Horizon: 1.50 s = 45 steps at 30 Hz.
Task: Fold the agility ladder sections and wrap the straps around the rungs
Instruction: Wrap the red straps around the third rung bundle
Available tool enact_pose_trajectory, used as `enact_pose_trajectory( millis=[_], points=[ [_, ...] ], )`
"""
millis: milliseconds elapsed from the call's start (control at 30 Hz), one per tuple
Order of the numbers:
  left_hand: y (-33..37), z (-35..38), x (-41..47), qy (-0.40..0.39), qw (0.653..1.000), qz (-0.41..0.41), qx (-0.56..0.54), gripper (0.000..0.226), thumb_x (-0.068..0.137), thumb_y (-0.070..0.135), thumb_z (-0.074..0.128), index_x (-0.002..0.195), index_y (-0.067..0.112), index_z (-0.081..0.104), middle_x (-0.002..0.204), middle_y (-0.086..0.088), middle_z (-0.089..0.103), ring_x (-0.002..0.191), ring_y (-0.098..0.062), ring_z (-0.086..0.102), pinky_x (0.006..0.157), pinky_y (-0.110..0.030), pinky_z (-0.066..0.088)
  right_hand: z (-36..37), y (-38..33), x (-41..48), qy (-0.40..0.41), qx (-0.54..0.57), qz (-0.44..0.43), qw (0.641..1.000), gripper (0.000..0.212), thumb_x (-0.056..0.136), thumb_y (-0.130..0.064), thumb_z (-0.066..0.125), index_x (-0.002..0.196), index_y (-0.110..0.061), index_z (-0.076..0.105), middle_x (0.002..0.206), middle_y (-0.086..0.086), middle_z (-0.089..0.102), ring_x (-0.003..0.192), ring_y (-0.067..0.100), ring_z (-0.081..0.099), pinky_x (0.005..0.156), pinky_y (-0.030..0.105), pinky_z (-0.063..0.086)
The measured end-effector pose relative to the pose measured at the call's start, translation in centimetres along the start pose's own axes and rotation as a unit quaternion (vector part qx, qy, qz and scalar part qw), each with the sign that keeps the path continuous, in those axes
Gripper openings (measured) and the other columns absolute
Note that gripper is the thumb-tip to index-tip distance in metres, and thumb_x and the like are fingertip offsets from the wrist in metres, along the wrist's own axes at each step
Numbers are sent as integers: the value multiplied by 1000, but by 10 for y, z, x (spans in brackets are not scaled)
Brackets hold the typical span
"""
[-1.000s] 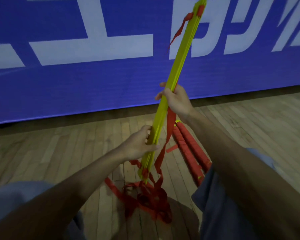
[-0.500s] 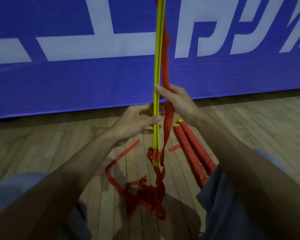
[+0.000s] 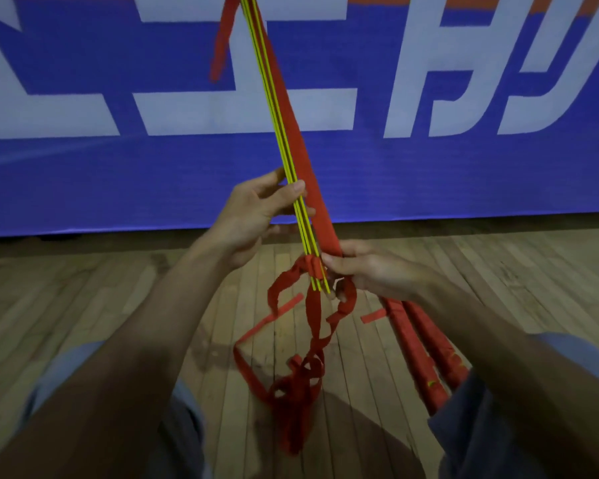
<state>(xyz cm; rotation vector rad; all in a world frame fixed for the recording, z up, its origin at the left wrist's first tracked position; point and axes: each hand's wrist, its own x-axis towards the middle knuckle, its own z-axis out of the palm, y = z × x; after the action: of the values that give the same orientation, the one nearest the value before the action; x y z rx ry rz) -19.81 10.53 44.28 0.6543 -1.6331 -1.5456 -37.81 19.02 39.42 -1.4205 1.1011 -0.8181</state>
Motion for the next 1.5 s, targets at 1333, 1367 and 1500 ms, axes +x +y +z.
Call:
enact_pose_trajectory(
  millis=[1333,1367,1500],
  points=[
    [-20,-2,15,190,927,-114,-302,18,94,11,59,78,3,55,80,-17,58,65,-24,71,56,-40,60,-26,0,-3,202,-100,-47,973,25,98,-35,53,88,-12,56,52,-15,38,48,4,34,52,28,29],
    [-21,-2,15,193,925,-117,-304,17,94,12,60,81,2,55,82,-18,60,67,-25,72,56,-40,59,-26,0,-2,223,-118,-47,967,24,98,-33,55,88,-11,57,51,-16,39,47,2,35,52,28,29],
    [-28,2,14,205,916,-129,-320,17,93,11,60,99,-4,56,91,-23,67,77,-30,73,65,-49,60,-22,-2,3,276,-203,-74,936,6,94,-18,61,90,-21,59,55,-16,46,46,-1,44,54,23,32]
  ],
)
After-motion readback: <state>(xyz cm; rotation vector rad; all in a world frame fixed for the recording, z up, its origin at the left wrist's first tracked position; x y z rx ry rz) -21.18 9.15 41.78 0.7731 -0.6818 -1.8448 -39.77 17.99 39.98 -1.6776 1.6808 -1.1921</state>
